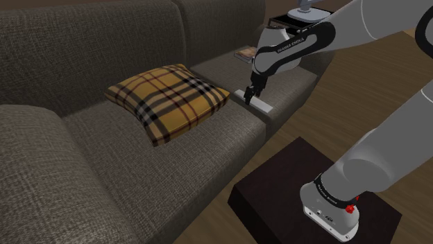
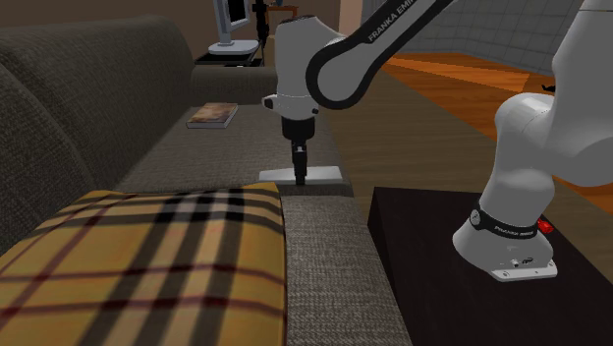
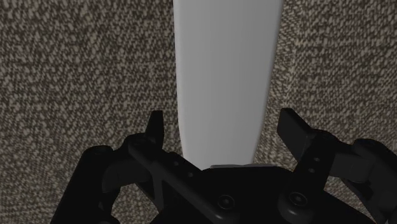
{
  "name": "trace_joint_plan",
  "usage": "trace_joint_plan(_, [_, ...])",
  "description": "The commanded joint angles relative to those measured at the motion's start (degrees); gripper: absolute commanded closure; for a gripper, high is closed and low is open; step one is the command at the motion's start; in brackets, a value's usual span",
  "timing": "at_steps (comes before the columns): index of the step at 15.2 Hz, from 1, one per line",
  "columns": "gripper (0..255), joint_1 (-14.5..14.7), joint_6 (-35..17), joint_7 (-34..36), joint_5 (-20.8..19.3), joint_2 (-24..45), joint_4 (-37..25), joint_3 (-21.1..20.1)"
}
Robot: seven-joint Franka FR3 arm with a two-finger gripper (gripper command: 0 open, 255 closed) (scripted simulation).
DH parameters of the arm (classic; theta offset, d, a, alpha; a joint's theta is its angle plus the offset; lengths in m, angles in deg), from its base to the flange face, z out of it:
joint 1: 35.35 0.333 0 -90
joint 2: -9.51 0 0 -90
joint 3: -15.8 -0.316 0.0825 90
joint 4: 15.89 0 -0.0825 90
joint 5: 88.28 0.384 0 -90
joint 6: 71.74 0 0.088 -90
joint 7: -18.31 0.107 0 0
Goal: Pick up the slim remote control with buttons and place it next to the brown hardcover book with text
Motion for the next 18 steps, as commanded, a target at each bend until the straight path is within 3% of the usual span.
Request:
trace_joint_plan(1, [0, 0.0, -0.7, 0.0, 0.1, 0.6, 0.1, 0.0])
trace_joint_plan(7, [0, 0.0, -0.6, 0.0, 0.1, 0.6, 0.0, 0.0])
trace_joint_plan(8, [255, 0.0, -0.6, 0.0, 0.1, 0.6, 0.0, 0.0])
trace_joint_plan(18, [255, 0.0, 0.1, 0.1, 0.0, 0.0, -0.2, 0.0])
